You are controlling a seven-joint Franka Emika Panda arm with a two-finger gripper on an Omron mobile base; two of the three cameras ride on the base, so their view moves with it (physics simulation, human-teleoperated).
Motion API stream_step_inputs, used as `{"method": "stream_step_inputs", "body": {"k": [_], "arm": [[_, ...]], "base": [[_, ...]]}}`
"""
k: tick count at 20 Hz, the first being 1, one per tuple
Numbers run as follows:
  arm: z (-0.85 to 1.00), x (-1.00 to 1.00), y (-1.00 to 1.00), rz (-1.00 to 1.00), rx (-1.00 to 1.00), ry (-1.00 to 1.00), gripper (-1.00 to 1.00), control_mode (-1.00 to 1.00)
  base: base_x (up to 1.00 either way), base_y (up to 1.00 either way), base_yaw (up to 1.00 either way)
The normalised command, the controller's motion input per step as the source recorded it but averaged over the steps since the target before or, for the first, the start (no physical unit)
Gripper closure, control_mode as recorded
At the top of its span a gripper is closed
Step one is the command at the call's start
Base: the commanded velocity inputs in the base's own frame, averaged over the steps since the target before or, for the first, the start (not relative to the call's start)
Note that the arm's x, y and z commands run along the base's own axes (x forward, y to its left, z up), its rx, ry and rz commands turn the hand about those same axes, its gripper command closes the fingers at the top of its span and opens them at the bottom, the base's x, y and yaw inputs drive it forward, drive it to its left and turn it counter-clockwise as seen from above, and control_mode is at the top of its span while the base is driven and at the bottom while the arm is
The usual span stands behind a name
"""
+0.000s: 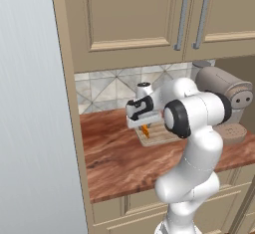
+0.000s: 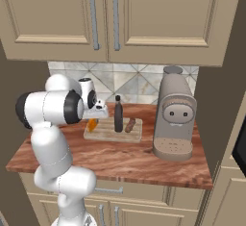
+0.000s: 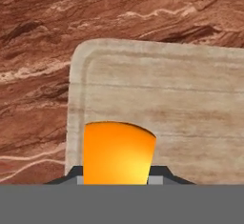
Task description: Retrieve the reheated potato from the microwave, then place the potato, cheese, and condiment on the cutting board.
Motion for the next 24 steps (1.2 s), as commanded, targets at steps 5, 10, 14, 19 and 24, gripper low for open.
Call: {"method": "stream_step_inputs", "body": {"k": [5, 10, 14, 19, 24], "arm": [[-0.15, 0.19, -0.14, 0.39, 0.0, 0.0, 1.0, -1.0], [-0.28, 0.24, -0.15, 0.31, 0.0, 0.01, 1.0, -1.0], [-0.28, 0.26, -0.02, 0.21, 0.0, 0.01, 1.0, -1.0], [-0.26, 0.07, -0.15, 0.14, 0.0, 0.01, 1.0, -1.0], [-0.21, 0.0, -0.13, 0.05, 0.0, 0.05, -1.0, -1.0]], "base": [[0.0, 0.0, 0.0], [0.0, 0.0, 0.0], [0.0, 0.0, 0.0], [0.0, 0.0, 0.0], [0.0, 0.0, 0.0]]}}
